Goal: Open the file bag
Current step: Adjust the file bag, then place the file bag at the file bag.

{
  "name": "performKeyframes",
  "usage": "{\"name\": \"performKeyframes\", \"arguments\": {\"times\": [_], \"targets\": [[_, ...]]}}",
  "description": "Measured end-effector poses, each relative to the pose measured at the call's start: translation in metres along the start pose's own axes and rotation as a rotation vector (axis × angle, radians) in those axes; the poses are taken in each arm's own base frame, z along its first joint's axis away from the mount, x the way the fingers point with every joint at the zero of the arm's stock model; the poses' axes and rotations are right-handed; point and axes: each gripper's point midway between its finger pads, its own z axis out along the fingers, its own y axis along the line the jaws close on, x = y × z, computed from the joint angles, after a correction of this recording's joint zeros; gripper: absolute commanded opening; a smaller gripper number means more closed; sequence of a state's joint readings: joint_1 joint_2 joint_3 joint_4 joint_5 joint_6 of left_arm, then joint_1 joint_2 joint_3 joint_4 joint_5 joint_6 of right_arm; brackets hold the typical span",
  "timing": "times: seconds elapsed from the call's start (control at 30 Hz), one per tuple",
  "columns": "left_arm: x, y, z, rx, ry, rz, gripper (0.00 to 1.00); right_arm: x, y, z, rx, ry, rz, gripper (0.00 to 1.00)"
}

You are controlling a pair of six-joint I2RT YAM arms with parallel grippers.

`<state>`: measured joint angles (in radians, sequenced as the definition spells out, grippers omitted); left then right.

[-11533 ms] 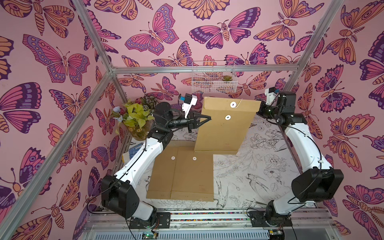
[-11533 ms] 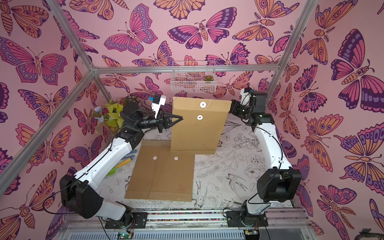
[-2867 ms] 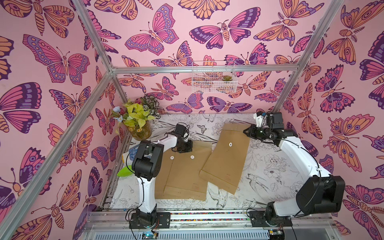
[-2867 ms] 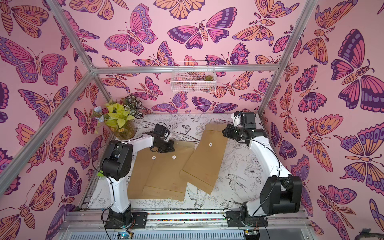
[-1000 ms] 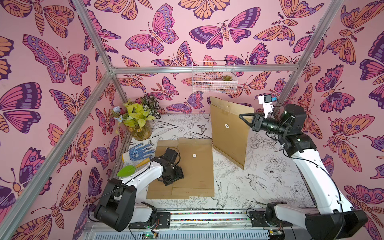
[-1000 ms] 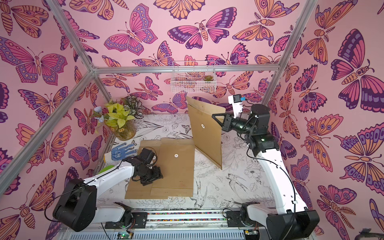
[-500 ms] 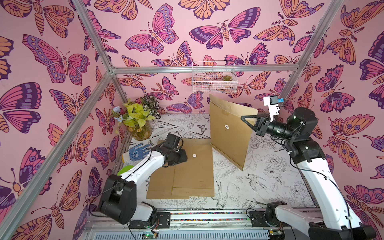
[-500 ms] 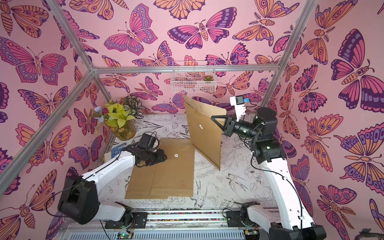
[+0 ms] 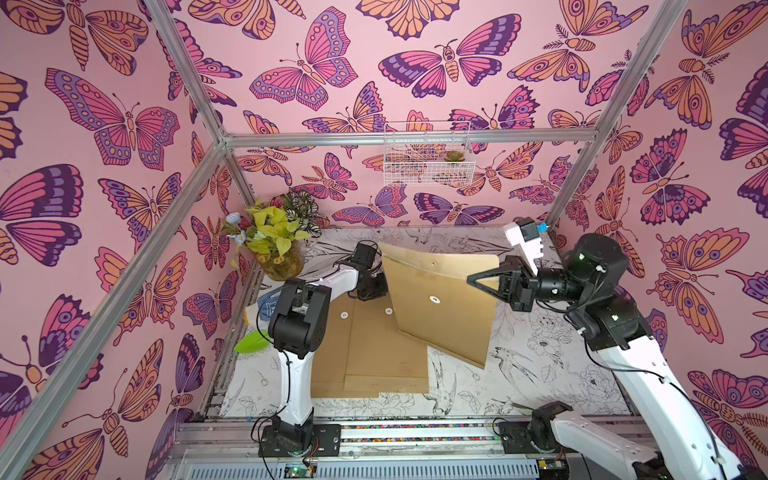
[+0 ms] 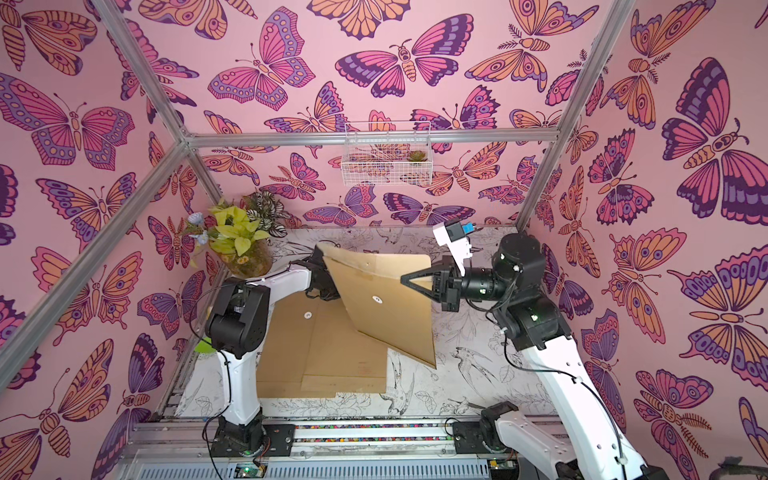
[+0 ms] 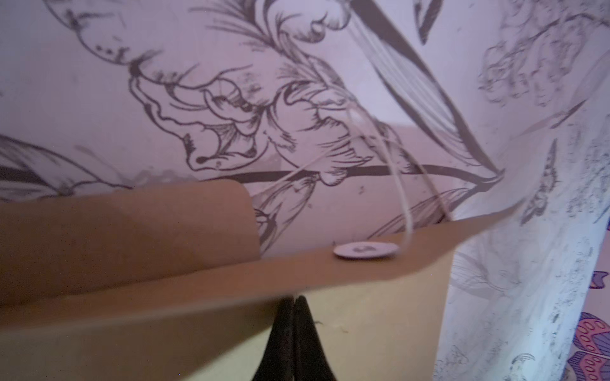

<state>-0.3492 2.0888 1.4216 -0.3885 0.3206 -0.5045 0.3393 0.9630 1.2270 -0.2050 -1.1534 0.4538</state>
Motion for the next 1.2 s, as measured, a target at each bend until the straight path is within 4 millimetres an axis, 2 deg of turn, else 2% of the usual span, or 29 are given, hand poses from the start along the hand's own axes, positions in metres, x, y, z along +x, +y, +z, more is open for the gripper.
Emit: {"name": "performKeyframes", "arguments": {"times": [0.07,0.1,0.17,0.27,0.33,0.37,0.4,0.47,0.5,0.57,0.63,0.9,1.2], "targets": [[-0.001,0.001,0.0,-0.004,0.001,-0.003,0.0,0.005,0.007,-0.005,0.005,-0.005,-0.007,0.0],[-0.001,0.001,-0.001,-0.007,0.0,-0.002,0.0,0.006,0.004,-0.008,0.034,-0.013,0.002,0.0],[-0.001,0.002,0.0,-0.012,0.001,-0.003,0.0,0.005,-0.019,-0.018,0.147,-0.04,0.051,0.0],[-0.001,0.003,-0.001,-0.019,0.0,-0.001,0.0,0.014,-0.103,-0.04,0.357,-0.066,0.246,0.0],[-0.001,0.004,-0.001,-0.021,-0.001,-0.001,0.0,0.049,-0.184,-0.052,0.488,-0.027,0.468,0.0],[-0.001,0.004,-0.001,-0.023,0.0,-0.002,0.0,0.069,-0.214,-0.054,0.531,0.007,0.557,0.0],[-0.001,0.004,-0.001,-0.025,0.001,-0.002,0.0,0.1,-0.246,-0.056,0.581,0.058,0.671,0.0],[-0.001,0.004,-0.002,-0.029,0.004,-0.004,0.0,0.152,-0.281,-0.059,0.649,0.15,0.83,0.0],[-0.001,0.004,-0.002,-0.03,0.004,-0.004,0.0,0.173,-0.29,-0.062,0.681,0.191,0.891,0.0],[-0.001,0.005,-0.002,-0.031,0.003,-0.004,0.0,0.194,-0.298,-0.067,0.72,0.241,0.942,0.0],[-0.001,0.005,-0.002,-0.031,0.003,-0.004,0.0,0.199,-0.3,-0.069,0.736,0.265,0.945,0.0],[0.0,0.005,-0.001,-0.031,0.005,-0.004,0.0,0.188,-0.314,-0.066,0.741,0.258,0.88,0.0],[0.0,0.005,-0.001,-0.032,0.008,-0.002,0.0,0.16,-0.326,-0.03,0.627,0.22,0.765,0.0]]}}
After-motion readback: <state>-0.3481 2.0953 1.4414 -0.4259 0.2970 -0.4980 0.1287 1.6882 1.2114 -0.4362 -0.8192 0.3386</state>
